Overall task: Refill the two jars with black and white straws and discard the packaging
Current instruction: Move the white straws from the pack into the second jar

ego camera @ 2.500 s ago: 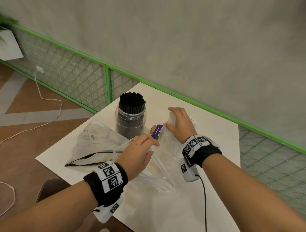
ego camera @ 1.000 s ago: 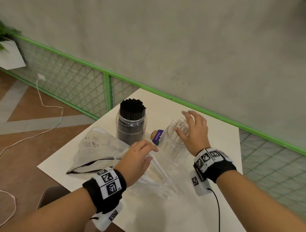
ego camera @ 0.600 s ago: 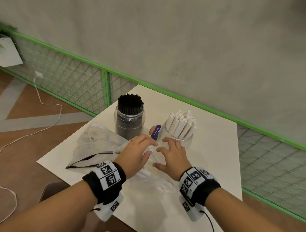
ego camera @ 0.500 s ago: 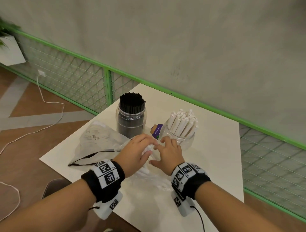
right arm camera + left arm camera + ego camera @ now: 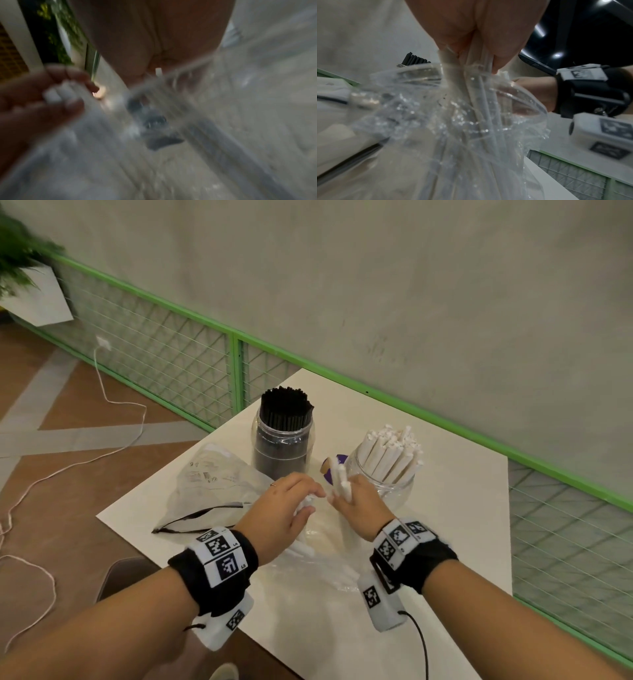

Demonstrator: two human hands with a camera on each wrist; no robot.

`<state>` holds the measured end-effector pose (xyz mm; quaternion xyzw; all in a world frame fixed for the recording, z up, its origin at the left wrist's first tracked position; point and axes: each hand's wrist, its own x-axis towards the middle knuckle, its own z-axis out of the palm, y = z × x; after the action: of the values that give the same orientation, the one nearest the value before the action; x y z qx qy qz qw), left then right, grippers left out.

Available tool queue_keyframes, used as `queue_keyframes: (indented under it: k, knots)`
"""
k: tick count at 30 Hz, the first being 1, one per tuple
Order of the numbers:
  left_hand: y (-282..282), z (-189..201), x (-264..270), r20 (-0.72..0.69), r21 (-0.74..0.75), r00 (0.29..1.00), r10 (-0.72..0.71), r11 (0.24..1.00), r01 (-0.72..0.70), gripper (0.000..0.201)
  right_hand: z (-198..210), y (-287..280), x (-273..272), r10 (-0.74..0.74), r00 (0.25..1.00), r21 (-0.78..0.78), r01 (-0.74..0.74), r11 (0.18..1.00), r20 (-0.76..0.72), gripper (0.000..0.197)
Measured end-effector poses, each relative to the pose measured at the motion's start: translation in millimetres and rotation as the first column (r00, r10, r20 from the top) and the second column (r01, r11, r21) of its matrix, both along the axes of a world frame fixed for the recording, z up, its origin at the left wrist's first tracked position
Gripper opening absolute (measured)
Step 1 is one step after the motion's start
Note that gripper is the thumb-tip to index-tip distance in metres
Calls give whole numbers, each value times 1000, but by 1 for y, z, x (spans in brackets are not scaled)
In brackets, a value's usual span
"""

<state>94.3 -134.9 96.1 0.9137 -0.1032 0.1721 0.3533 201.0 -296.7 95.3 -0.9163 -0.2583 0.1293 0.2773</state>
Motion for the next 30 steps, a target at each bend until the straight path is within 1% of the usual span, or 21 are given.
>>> queue_keyframes:
  k: [1,3,4,6,7,9,11,14,15,17,18,20,21,22,23,24,25,26,27,28,30]
  knots:
    - [0,0,1,0,0,1000,8,1000,-8,24,7,-8,2,-25,998,127,32,991,-56,24]
    - [-1,0,3,-3,3,1000,17,1000,-17,24,27,-22,2,-66,984,342,120,932,-166,26]
    - [-2,1,4,-9,7,1000,16,1000,-16,24,40,-29,3,-88,973,437,177,882,-215,27]
    - [-3,3,6,-21,15,1000,12,1000,-12,24,65,-39,6,-103,950,624,272,732,-293,29]
    - [-4,4,7,-22,18,1000,9,1000,-9,24,77,-44,10,-107,948,696,294,655,-300,29]
    - [-5,5,8,-19,24,1000,3,1000,-2,24,95,-49,19,-130,954,782,297,548,-272,29]
    - [-5,5,9,-18,28,1000,-2,1000,3,24,105,-52,27,-147,957,834,290,469,-250,21]
    - [-6,6,8,-28,35,1000,3,999,-2,24,113,-50,35,-204,953,867,290,405,-223,19]
    - [-7,6,7,-33,33,999,5,999,-4,24,115,-50,37,-212,952,883,286,372,-220,17]
    - [-7,6,6,-37,32,999,2,999,-1,24,122,-49,40,-204,954,923,270,274,-219,13]
    - [-8,6,6,-37,34,999,1,999,1,24,126,-48,41,-213,956,935,252,249,-200,11]
    - [-8,5,6,-40,35,999,1,999,1,24,129,-49,44,-247,958,945,206,255,-143,11]
    - [-8,5,6,-43,33,999,1,999,0,24,127,-48,45,-258,958,942,195,272,-124,11]
    - [-8,5,6,-46,34,999,2,999,-1,24,123,-48,46,-268,956,931,198,307,-115,13]
    - [-8,6,6,-46,36,999,3,999,-1,24,117,-46,47,-285,951,904,221,366,-118,14]
    - [-8,6,6,-46,38,999,2,999,0,24,109,-45,48,-305,943,857,262,443,-131,14]
    - [-8,6,6,-48,39,999,0,999,2,24,98,-44,50,-325,934,796,306,522,-146,12]
    - [-8,6,6,-50,40,999,-1,999,3,24,86,-44,53,-345,924,735,346,583,-162,7]
    - [-7,6,6,-52,39,999,-3,999,5,24,75,-45,55,-377,912,677,381,629,-162,10]
    - [-7,6,6,-51,38,999,-6,999,8,24,66,-47,58,-409,900,636,403,658,-148,23]
    - [-6,6,6,-48,37,999,-7,999,9,24,55,-51,59,-455,883,600,428,677,-116,47]
